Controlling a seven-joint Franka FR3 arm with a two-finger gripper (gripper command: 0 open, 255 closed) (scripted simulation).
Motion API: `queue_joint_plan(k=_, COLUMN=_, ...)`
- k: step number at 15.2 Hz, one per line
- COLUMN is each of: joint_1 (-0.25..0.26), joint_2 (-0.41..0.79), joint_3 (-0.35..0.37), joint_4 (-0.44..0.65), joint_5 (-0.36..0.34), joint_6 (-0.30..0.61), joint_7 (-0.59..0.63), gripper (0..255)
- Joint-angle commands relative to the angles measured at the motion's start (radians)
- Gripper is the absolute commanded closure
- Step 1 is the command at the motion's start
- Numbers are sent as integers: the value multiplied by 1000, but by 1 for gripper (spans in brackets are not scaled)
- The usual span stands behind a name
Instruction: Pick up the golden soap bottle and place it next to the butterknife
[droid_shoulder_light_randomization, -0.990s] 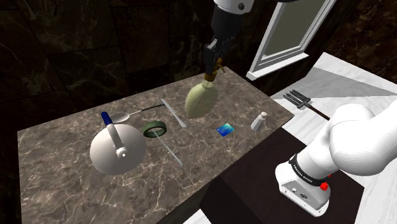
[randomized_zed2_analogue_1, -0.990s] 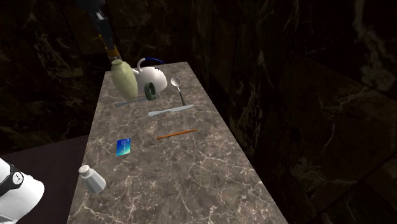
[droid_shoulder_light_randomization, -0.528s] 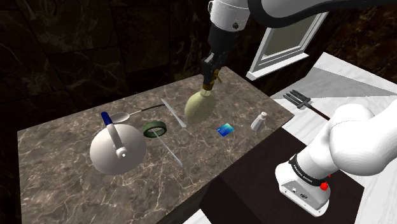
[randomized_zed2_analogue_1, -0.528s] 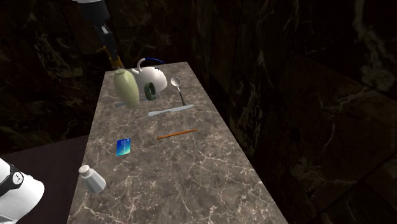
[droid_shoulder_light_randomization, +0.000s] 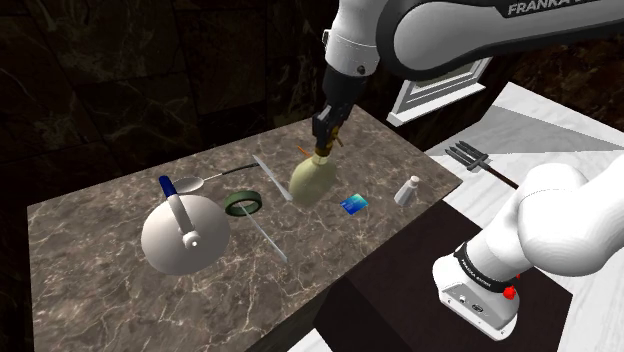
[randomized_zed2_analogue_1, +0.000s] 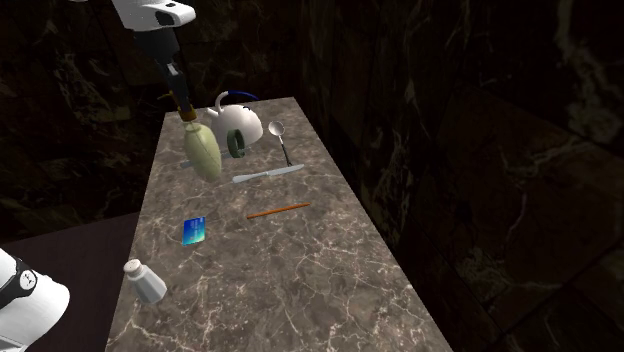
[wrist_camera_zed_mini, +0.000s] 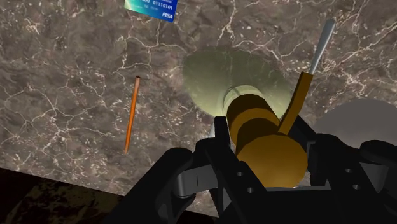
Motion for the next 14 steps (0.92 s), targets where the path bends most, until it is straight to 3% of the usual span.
queue_joint_plan(k=1, joint_1=0, joint_2=4, joint_3=1, joint_4=-23, joint_5=0, joint_6=28, joint_7=0, gripper=255)
queue_joint_plan(k=7, joint_1=0, joint_2=35, joint_3=8, joint_4=-89, joint_5=-1, joint_6=124, joint_7=4, gripper=255)
queue_joint_plan(k=14, joint_1=0, joint_2=35, joint_3=8, joint_4=-89, joint_5=-1, joint_6=124, joint_7=4, gripper=255)
